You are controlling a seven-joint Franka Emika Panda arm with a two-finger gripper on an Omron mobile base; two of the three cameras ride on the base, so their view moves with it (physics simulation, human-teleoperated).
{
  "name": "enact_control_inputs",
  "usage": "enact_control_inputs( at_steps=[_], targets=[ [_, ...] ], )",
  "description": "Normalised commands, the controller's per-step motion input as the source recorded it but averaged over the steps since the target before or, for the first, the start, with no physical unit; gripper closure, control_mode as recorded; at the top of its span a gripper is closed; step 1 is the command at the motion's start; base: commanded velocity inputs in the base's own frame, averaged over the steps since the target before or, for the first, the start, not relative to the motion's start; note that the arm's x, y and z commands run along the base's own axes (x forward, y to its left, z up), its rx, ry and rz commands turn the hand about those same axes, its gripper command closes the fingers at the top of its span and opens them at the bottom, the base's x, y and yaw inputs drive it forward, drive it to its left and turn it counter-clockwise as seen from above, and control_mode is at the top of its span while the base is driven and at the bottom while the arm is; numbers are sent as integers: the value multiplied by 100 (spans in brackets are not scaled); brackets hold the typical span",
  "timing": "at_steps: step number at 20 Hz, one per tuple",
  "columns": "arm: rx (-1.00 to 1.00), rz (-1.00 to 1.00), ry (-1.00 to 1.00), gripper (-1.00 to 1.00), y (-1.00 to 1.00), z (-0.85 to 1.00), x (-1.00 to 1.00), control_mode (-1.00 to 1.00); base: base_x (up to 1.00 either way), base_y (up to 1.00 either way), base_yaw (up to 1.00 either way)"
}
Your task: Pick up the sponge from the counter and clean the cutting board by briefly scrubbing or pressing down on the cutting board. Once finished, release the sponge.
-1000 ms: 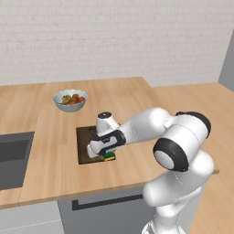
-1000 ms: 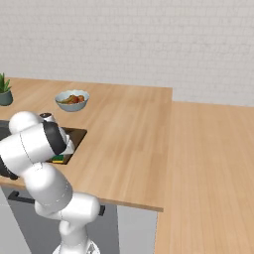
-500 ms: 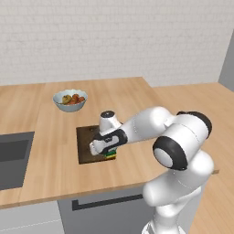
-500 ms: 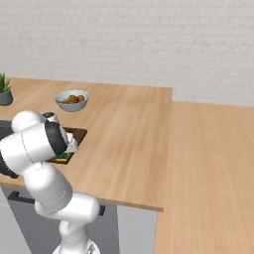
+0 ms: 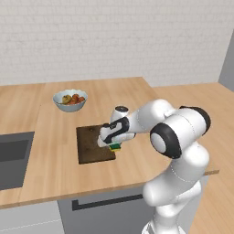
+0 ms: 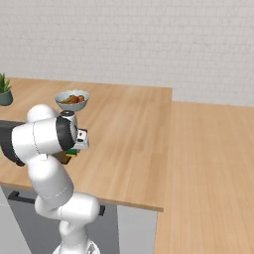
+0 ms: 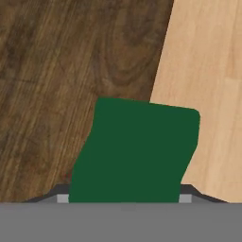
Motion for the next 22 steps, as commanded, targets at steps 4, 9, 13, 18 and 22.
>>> enact_control_inputs(
  at_steps=[4,9,13,18,22],
  targets=[
    [0,15,0,100,9,3,56,-100,0,0,0],
    [0,18,0,100,11,4,72,-100,0,0,0],
    [0,16,0,100,1,0,66,-100,0,0,0],
    [0,15,0,100,5,0,60,-100,0,0,0],
    [0,16,0,100,15,0,46,-100,0,0,0]
  ],
)
